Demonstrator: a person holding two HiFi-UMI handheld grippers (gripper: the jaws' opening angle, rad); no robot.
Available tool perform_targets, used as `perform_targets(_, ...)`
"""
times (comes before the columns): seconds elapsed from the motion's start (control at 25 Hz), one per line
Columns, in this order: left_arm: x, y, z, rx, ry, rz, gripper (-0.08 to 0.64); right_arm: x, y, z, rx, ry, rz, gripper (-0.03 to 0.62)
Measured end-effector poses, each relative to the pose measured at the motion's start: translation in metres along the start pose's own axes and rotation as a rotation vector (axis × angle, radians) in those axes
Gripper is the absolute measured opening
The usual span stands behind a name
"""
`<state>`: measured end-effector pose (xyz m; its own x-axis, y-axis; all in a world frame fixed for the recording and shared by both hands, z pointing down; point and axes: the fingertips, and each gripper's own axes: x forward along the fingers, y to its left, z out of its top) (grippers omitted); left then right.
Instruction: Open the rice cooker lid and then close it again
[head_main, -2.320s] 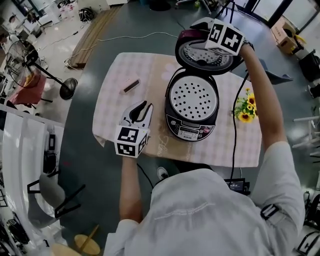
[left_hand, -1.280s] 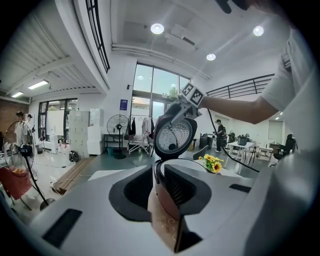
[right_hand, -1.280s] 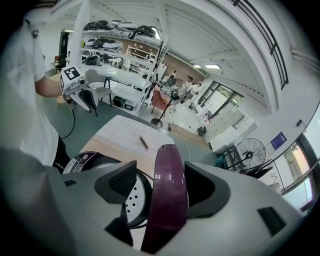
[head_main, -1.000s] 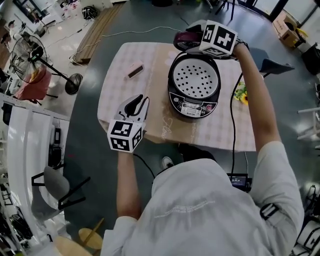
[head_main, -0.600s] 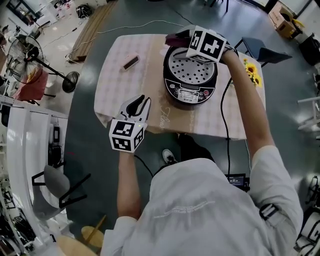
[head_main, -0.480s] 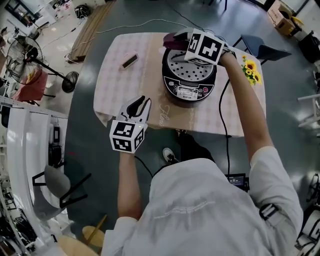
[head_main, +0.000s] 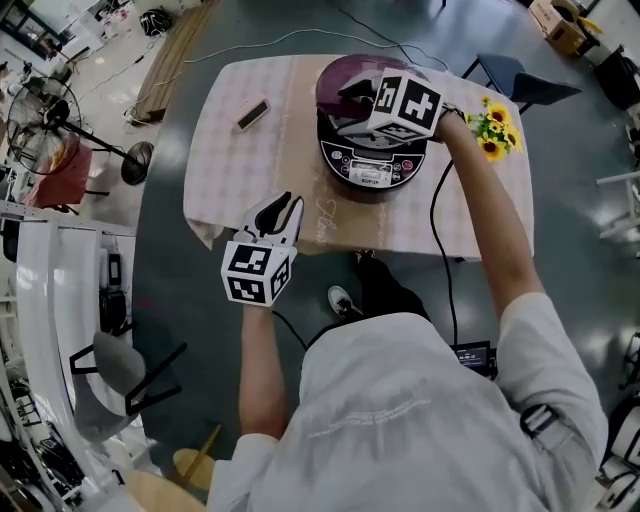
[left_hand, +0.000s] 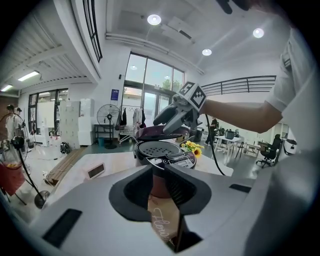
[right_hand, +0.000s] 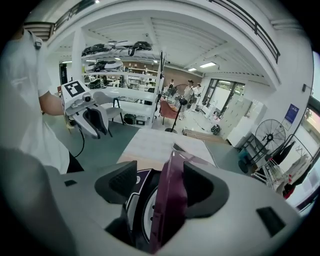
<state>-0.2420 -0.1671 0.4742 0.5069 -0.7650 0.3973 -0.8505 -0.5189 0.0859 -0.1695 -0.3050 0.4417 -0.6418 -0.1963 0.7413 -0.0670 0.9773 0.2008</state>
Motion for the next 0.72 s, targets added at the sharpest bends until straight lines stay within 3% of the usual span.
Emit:
perform_targets(0.2, 0.007, -0.005, -0.015, -0.021, 0.022, -0.017, 0.086, 0.015, 0.015, -0.014, 0.043, -0.019, 0.061, 0.297)
perform_targets(0.72, 0.019, -0.007, -0.030, -0.051, 0.063, -0.036, 0.086, 0.039, 0.039, -0.034, 0.060, -0.053, 0.083, 0.282)
